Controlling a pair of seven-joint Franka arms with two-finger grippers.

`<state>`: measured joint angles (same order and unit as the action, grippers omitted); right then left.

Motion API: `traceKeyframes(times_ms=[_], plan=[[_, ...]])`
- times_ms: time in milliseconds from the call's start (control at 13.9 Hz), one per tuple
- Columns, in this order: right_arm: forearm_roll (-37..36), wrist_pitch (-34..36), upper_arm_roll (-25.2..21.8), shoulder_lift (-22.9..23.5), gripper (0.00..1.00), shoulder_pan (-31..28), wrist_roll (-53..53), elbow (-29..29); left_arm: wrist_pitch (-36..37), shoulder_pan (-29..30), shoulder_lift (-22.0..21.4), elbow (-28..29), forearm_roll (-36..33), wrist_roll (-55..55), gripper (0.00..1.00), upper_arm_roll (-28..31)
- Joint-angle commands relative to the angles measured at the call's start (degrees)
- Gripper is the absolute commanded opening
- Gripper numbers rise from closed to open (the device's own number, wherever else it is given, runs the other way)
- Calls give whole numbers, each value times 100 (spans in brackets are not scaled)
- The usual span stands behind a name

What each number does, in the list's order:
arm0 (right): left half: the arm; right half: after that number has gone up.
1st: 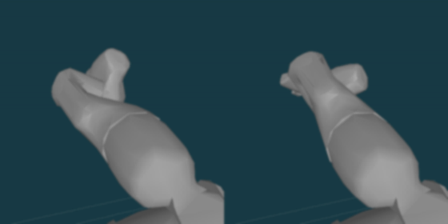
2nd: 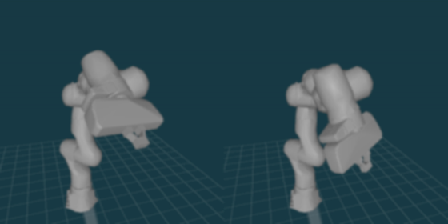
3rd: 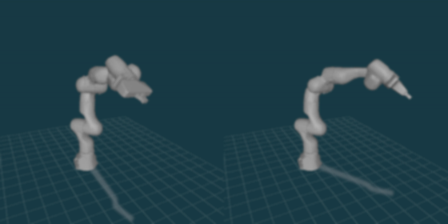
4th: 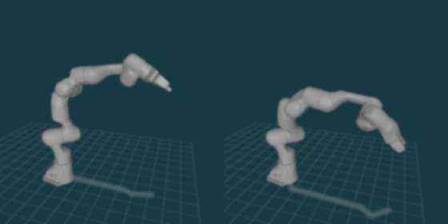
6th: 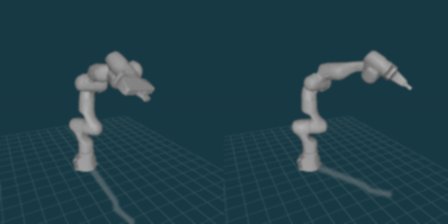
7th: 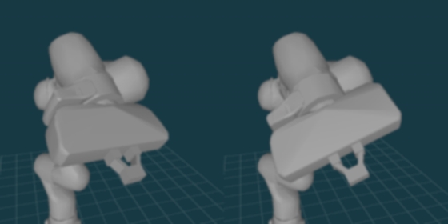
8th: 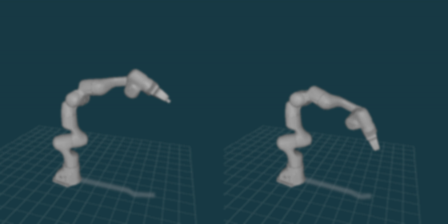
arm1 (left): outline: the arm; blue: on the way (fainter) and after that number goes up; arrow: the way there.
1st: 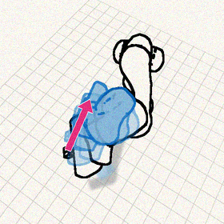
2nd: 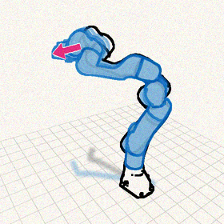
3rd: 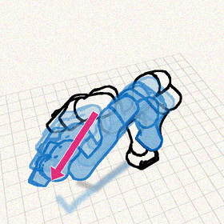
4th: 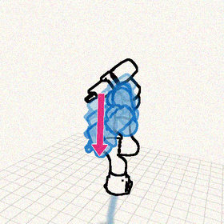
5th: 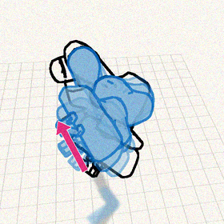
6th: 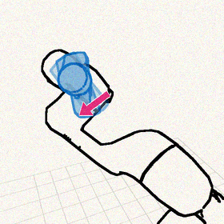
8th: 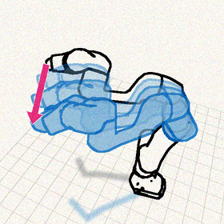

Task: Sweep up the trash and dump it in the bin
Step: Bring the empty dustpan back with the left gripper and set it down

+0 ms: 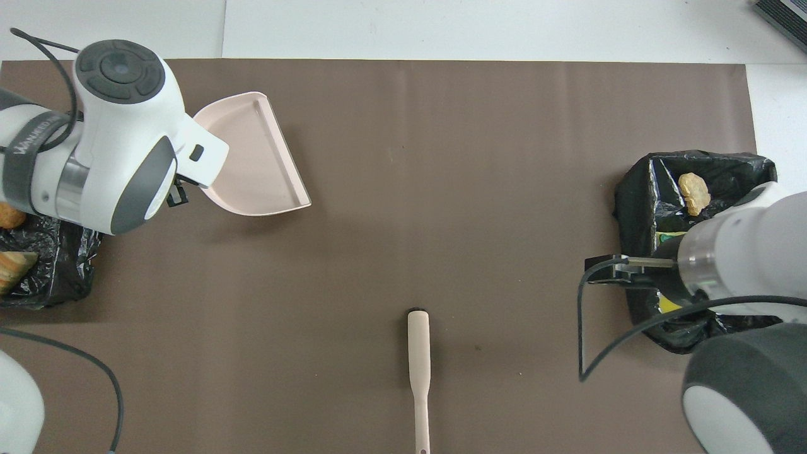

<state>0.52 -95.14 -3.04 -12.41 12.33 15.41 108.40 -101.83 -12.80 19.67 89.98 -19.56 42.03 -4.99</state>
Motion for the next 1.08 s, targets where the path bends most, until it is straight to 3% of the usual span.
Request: traceKeyframes(times_ms=[0,215,359,574,718,1005], plan=[[-131,163,-107,98,100,-432,-800,-441,-117,-537,72,160,538,-1578,0,112],[-420,215,-442,211,100,-459,-1722,-889,-292,-1057,204,151,1146,-3676,0,112],[-325,294,-566,361,100,-459,-1866,-1048,-328,-1460,370,55,1524,-4473,0,112],[-105,408,-592,406,100,-546,-1726,-1075,-320,-1918,1212,-811,1604,-6070,0,112],[-52,549,-531,388,100,-652,-1480,-1049,-354,-2042,1601,-1385,1814,-6696,0,112],[10,1383,-522,344,100,-652,-1391,-1312,-635,-2332,1655,-1396,2069,-7331,0,95]])
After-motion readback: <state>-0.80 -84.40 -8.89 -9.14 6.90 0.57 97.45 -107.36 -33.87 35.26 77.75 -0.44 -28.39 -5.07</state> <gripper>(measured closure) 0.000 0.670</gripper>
